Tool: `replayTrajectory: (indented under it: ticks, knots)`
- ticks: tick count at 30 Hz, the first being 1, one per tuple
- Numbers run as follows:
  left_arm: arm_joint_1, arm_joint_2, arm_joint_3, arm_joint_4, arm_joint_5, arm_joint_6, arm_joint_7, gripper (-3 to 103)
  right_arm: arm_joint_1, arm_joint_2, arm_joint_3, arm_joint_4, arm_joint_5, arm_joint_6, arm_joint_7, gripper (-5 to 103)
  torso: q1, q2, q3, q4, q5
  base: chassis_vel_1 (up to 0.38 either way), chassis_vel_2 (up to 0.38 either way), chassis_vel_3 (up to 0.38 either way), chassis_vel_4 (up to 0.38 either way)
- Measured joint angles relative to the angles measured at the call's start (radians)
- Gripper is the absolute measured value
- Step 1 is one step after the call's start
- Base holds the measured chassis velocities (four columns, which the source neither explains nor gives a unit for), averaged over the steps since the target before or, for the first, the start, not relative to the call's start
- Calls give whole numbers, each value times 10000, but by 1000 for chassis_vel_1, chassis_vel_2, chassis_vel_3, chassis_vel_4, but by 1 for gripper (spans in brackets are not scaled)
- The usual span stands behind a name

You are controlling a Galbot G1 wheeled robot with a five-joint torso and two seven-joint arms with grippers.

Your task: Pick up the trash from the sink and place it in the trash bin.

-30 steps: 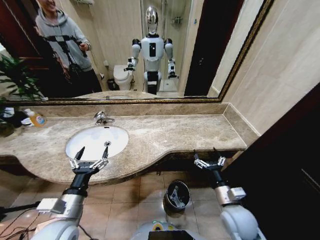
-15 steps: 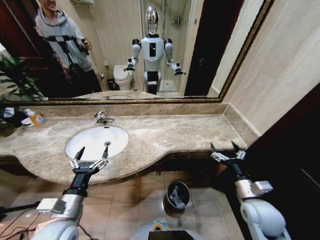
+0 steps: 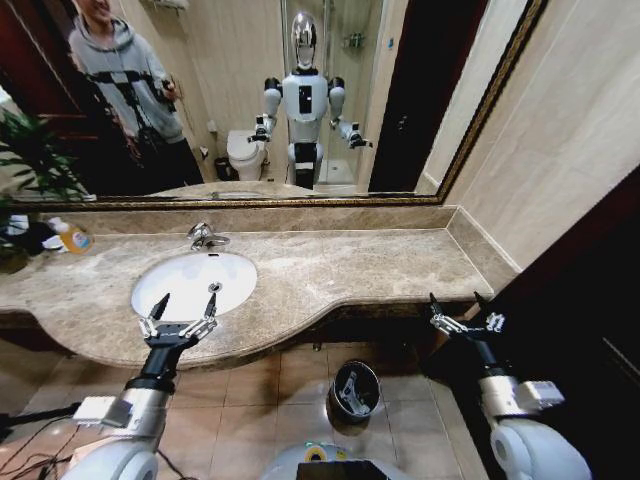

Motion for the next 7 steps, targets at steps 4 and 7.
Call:
replayTrajectory:
  ticks: [4,7]
  knots:
    - [0,0,0,0,0,0,0,100,3,-5,-9,-6,-5,6,7,100,0,0,0,0,0,0,0,0,0]
    - [0,0,0,0,0,0,0,100,6,-8,-15,-12,-7,9,12,100,0,0,0,0,0,0,0,0,0]
